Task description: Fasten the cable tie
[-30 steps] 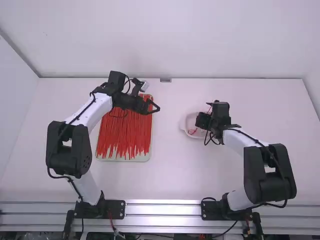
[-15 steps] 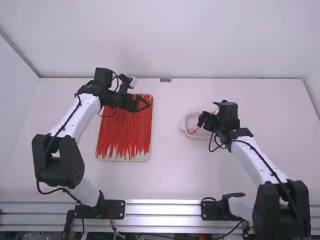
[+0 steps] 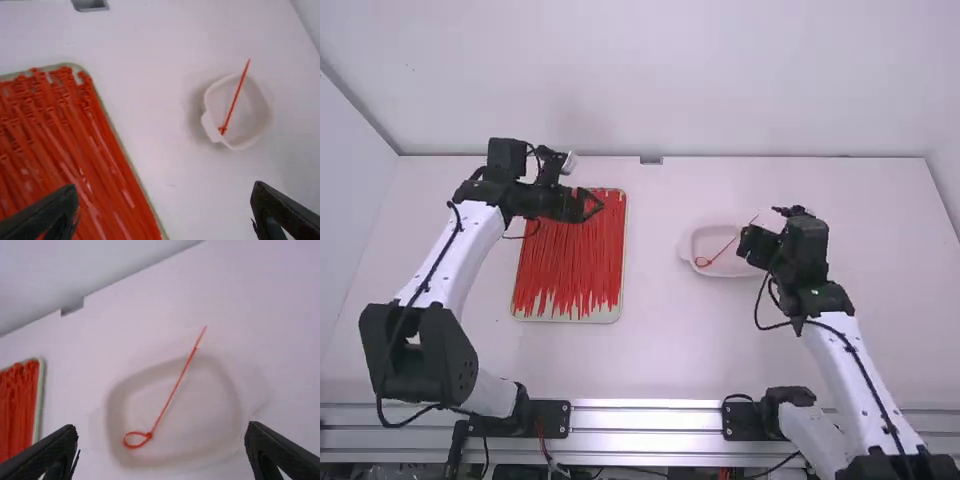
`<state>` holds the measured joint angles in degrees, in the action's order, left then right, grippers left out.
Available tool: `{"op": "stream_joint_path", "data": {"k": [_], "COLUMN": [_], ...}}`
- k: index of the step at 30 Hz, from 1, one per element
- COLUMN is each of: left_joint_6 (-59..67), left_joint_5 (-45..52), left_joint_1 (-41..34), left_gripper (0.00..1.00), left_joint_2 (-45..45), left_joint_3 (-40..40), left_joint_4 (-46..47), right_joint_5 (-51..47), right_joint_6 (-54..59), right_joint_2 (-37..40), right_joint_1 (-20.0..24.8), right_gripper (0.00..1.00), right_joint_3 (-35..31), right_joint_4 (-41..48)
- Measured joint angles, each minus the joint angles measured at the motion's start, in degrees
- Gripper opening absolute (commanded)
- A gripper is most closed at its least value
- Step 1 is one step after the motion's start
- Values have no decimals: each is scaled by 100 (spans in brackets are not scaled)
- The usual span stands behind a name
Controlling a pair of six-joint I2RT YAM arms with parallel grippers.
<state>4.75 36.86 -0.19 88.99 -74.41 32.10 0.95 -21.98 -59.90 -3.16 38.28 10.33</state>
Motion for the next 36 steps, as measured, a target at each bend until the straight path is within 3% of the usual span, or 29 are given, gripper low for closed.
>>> {"op": "stream_joint_path", "data": {"k": [4, 10, 19, 30, 36], "left_joint_6": [-249, -411, -479, -483, -481], "left_joint_5": [-275, -778, -1698, -3084, -3506], "left_joint_1": [2, 2, 2, 2, 4], "left_gripper": [81, 71, 52, 27, 13], "left_joint_2": [-315, -914, -1934, -3438, -4251], "left_joint_3": [313, 868, 1880, 3329, 4135], "left_joint_4": [-334, -901, -1921, -3185, -3198], "right_joint_5": [-37, -72, -79, -72, -90], "right_joint_6": [308, 911, 1880, 2159, 2201], "right_joint_2": [334, 1047, 2229, 3657, 4288], "right_joint_1": [286, 328, 328, 328, 328], "right_gripper": [79, 66, 45, 21, 11], "right_joint_3": [-378, -1023, -2205, -3620, -3768], "right_joint_4": [-372, -1003, -1016, -1014, -1073]}}
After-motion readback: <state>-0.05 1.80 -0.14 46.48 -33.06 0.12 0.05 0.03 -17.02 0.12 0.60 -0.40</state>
